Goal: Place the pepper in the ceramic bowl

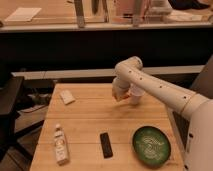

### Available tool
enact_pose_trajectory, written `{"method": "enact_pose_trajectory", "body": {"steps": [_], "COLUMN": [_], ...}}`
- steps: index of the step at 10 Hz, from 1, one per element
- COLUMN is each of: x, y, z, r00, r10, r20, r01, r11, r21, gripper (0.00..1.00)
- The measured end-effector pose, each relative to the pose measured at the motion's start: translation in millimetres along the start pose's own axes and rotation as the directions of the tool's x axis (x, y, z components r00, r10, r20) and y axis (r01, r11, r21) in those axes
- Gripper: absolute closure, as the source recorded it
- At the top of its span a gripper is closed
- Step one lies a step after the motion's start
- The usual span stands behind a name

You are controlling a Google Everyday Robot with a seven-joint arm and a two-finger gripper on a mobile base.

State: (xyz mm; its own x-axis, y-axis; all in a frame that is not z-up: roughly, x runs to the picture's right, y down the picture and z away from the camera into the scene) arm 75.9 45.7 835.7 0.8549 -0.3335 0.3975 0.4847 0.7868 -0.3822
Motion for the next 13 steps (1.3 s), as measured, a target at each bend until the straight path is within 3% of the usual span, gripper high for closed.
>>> {"method": "enact_pose_trajectory", "body": {"steps": [3,11,13], "x": [14.9,17.2,16.9], "y": [20.8,54.7,74.8], "z": [-13.9,-35.6,-42.9], "r00": [1.000,0.999,0.997], "r10": [0.022,0.051,0.070], "r20": [0.005,0.013,0.021], "r01": [-0.022,-0.050,-0.069], "r11": [1.000,0.999,0.997], "r21": [-0.005,-0.017,-0.020], "gripper": [0.98,0.98,0.98]}}
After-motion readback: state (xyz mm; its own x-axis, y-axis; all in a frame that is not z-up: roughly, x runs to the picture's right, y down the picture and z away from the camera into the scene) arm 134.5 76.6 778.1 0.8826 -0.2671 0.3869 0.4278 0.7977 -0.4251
